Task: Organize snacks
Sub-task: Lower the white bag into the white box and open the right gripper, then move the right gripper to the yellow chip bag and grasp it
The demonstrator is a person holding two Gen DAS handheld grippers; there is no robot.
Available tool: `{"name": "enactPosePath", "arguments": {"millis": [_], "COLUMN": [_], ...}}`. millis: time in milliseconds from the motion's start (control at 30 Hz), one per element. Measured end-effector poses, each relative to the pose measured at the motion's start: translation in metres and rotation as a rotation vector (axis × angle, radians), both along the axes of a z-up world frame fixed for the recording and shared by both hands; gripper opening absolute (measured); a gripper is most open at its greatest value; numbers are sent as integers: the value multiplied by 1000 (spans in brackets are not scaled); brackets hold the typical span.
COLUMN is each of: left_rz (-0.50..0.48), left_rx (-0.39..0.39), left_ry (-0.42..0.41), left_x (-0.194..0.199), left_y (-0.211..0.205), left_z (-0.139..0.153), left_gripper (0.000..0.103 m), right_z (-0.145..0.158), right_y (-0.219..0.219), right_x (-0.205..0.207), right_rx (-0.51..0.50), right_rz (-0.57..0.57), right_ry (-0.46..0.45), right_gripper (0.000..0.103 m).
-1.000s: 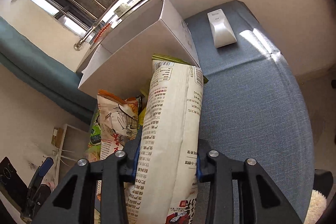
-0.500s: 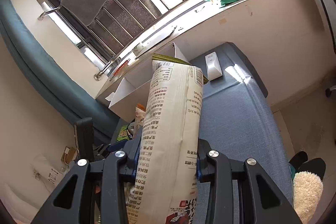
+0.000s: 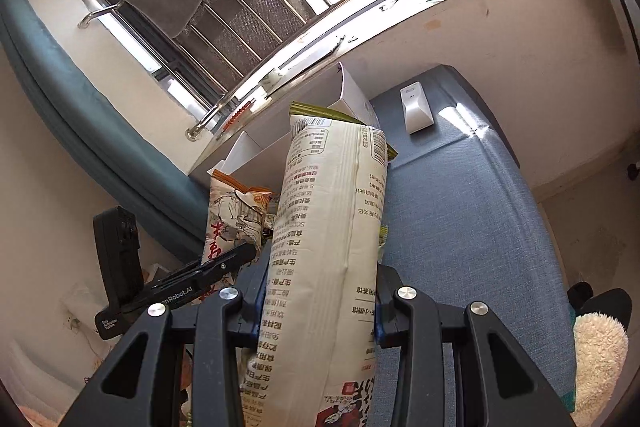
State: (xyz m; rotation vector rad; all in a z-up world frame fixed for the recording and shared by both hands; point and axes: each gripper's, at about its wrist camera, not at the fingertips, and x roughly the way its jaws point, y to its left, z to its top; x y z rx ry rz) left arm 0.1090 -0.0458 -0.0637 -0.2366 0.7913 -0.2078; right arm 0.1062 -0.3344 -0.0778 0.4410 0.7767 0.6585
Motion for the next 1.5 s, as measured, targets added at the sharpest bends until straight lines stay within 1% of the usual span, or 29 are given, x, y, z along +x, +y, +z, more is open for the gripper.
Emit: {"name": "enactPosePath", "arguments": {"millis": [133,200,300,367,433,467,567,600,700,733,767,800,833,867,933,1033,1133,1233,1367,1433,1500], "left_rz": [43,72,115,134,163,161,167,177,211,208,196,205,227,241,268,258,280,258,195,164,161], "left_rx": [-79,-82,-78,-79,-47,-35,-21,-16,54,61,61,73,88,89,79,46,89,119,93,102,106], "left_ry": [-83,-113,-136,-122,-99,-81,-21,-10,8,14,28,39,39,27,3,-39,-83,-139,-239,-246,-207], "left_x": [-2,8,36,61,92,109,148,157,178,182,187,191,190,186,174,156,135,110,66,44,26], "left_y": [39,57,81,98,109,112,123,126,131,132,133,135,137,139,144,148,147,143,135,129,125], "left_z": [40,57,78,87,90,87,80,77,69,68,66,65,65,66,72,80,88,95,96,95,91], "left_gripper": [41,41,41,41,41,41,41,42,44,46,56,78,90,103,103,103,103,103,103,103,103], "right_z": [15,28,52,65,74,76,80,80,77,76,75,74,75,75,79,85,94,102,109,109,107], "right_y": [26,45,79,104,127,139,171,179,195,198,201,202,201,197,188,176,165,153,134,124,115], "right_x": [13,23,48,76,109,125,169,183,215,224,230,235,238,239,234,224,210,187,145,122,99], "right_rx": [-39,-74,-131,-191,-260,-302,-408,-430,-480,-494,-507,-516,-517,-511,-456,-415,-375,-345,-262,-239,-219], "right_rz": [45,76,114,119,106,112,116,115,95,88,87,75,50,22,0,-20,-23,-35,-19,-14,7], "right_ry": [-41,-78,-137,-160,-168,-166,-167,-159,-145,-138,-137,-142,-146,-147,-163,-158,-173,-207,-279,-303,-313], "right_gripper": [41,41,41,41,41,41,41,41,41,42,47,55,83,103,103,103,103,103,103,103,103]}}
